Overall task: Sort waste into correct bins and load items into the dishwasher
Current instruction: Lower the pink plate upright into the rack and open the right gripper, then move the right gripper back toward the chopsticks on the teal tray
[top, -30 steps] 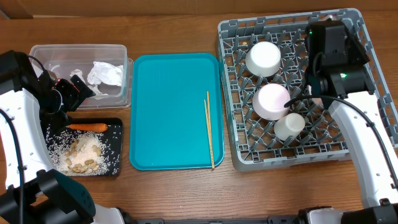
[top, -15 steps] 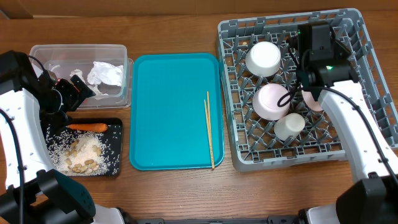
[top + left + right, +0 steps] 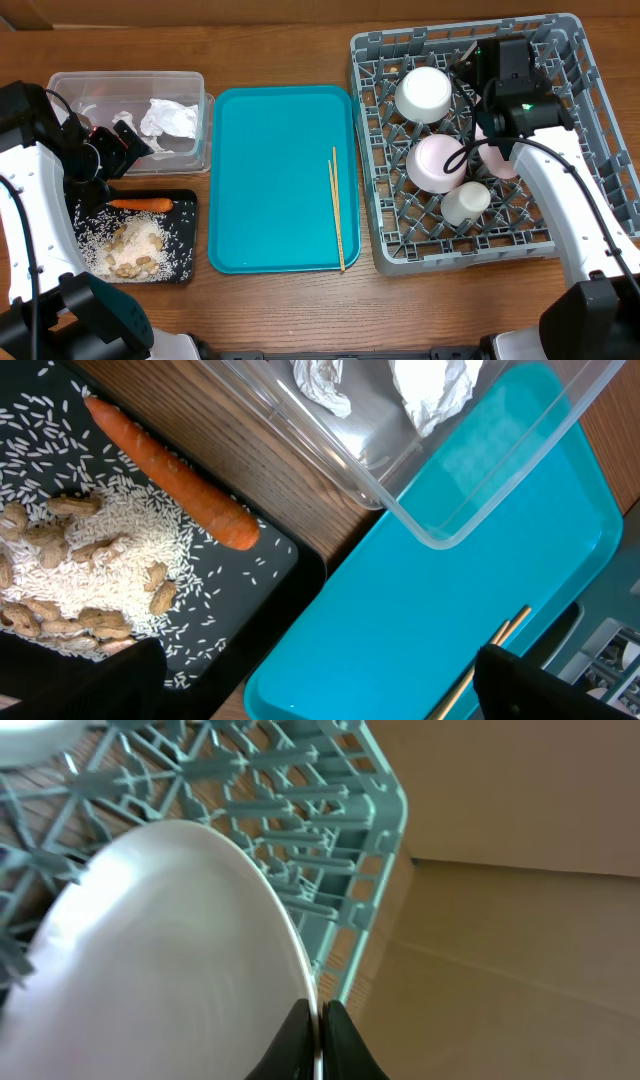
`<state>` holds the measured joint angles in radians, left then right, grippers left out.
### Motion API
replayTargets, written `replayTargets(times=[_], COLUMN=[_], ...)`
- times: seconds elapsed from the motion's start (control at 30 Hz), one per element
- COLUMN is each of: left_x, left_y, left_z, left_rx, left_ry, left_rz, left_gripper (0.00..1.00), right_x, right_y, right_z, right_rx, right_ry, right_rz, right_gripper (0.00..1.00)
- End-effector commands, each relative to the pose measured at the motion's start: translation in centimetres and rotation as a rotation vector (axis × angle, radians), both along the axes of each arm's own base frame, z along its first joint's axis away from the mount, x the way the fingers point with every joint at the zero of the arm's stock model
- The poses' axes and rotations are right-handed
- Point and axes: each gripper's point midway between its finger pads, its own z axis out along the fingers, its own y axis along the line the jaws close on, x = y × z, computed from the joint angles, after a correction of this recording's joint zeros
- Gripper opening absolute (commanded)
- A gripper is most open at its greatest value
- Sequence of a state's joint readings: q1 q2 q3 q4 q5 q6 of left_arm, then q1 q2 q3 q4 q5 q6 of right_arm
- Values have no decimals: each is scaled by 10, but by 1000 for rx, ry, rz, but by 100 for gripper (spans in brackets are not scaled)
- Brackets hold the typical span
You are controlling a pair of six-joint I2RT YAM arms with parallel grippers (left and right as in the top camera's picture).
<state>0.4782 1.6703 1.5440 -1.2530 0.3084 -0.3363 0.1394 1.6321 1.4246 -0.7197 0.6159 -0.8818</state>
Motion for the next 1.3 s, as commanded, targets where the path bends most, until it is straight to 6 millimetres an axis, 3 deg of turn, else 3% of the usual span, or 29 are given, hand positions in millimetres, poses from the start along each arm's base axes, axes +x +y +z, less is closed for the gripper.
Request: replayTargets(times=[0.0,0.1,0.2,0.33,0.47,0.53,0.6,0.73,0.87,0.97,1.1,1.27], left_x=[5,5,5,5,5,5,5,5,5,5,5,5], left_y=[-1,-1,-1,-1,-1,-1,-1,-1,-1,-1,-1,-1], left_z=[11,11,11,11,11,11,11,11,11,11,11,11], left_rx=[11,11,11,11,11,11,11,11,11,11,11,11], left_ry=[-40,-40,-40,-40,-40,-40,-40,-40,-40,-40,-40,-40], left_rz=[-25,-25,-25,-25,-25,-25,-25,-25,-25,-25,-25,-25], left_gripper=[100,100,100,100,100,100,100,100,100,100,100,100], right_x=[4,4,5,11,15,13,8,-25,-73,-109,-137,-158], right_y=[18,18,18,19,33,51,85,175,252,297,328,336], right_z=[-5,-5,-4,8,43,65,85,91,68,41,-8,-88], right_rx=[122,122,145,203,328,446,653,984,1217,1267,1200,1043], right_ry=[-28,-29,-52,-139,-292,-382,-455,-335,-101,68,182,263], right_rz=[21,21,-2,-55,-110,-140,-160,-65,-113,-123,-145,-258], right_gripper=[8,40,55,57,59,60,60,59,59,61,58,54])
